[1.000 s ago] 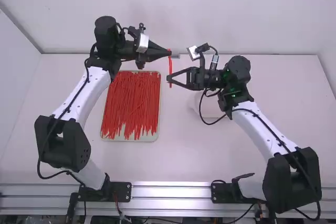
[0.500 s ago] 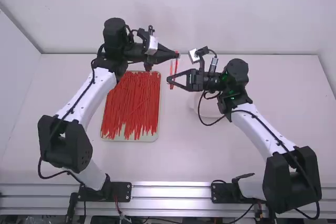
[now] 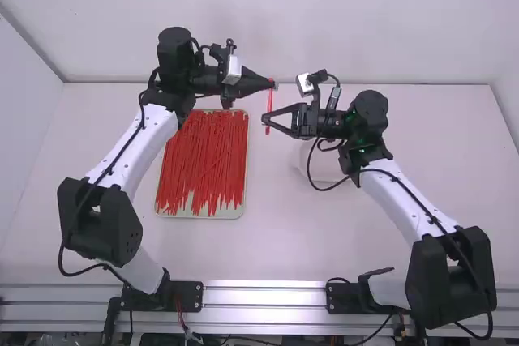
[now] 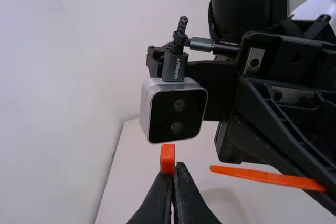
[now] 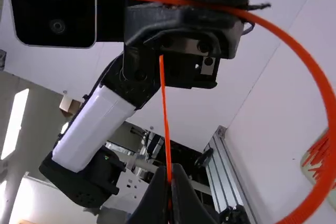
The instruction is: Fasten the cable tie
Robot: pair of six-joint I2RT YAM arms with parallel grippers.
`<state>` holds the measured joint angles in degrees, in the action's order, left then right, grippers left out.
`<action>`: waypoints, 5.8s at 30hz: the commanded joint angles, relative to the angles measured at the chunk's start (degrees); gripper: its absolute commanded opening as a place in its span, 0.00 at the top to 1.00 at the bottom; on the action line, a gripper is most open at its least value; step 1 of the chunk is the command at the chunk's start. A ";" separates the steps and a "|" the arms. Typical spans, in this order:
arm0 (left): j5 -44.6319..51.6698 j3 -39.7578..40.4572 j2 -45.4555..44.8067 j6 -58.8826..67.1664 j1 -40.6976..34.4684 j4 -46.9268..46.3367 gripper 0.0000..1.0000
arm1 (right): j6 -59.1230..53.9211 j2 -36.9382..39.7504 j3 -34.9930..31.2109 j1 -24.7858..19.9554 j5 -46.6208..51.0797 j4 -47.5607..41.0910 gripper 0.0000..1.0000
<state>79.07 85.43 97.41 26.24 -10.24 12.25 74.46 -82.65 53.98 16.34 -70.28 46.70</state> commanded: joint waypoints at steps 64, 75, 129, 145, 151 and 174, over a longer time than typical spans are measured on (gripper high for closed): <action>0.85 -1.18 -0.44 1.46 -1.07 1.73 0.98 | 2.25 0.24 0.04 -0.87 2.16 0.90 1.00; 0.61 -1.18 -0.42 1.49 -1.07 1.36 0.98 | 2.27 0.24 0.04 -0.87 1.64 0.98 1.00; 4.09 -1.49 -0.42 6.12 -1.09 -0.87 0.98 | 1.44 0.24 0.04 -0.90 -1.46 0.90 1.00; 3.89 -1.49 -0.44 6.23 -2.21 -1.77 0.98 | 1.88 0.24 0.04 -0.98 -1.25 0.92 1.00; 3.91 -1.51 -0.44 6.21 -2.34 -2.58 0.98 | 2.34 0.24 0.04 -1.14 -1.22 0.92 1.00; 7.56 -1.51 -0.44 12.13 -1.75 -9.03 0.98 | 7.39 0.24 0.04 -2.49 2.64 -1.05 1.00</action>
<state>82.37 84.33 97.41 36.25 -11.90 3.40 81.10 -82.65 53.98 14.24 -70.08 45.47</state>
